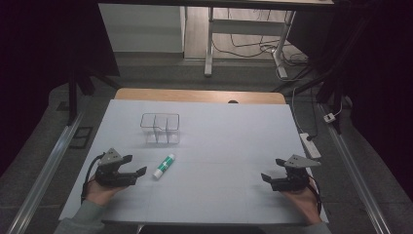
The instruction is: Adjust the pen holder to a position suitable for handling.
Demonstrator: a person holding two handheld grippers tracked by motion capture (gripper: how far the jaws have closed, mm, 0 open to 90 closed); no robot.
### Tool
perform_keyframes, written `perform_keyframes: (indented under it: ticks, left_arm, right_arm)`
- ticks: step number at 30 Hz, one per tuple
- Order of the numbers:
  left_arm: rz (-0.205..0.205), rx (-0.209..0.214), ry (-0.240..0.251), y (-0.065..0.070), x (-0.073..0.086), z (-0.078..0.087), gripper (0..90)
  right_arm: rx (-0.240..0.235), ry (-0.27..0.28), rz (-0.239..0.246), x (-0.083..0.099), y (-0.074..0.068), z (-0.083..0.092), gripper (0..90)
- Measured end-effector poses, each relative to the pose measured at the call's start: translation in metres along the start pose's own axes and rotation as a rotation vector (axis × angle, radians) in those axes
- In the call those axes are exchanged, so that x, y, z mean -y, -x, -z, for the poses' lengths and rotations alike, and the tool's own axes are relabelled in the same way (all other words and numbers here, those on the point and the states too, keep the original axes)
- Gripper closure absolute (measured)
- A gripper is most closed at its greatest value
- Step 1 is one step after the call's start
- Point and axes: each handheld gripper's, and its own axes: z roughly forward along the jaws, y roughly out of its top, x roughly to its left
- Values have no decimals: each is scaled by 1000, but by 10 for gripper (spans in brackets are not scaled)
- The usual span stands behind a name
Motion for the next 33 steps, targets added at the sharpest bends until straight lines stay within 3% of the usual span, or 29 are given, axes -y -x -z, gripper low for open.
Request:
perform_keyframes:
  ticks: [21,27,33]
  left_arm:
    - [4,-84,-46,-31,-26,-22,307]
    - [35,-83,-55,-45,-29,-32,367]
    - [60,-109,-69,-55,-33,-39,429]
  right_arm:
    - [10,-18,5,0,0,-1,134]
    - [5,-17,3,1,1,-2,137]
    - [7,-8,1,1,0,-2,142]
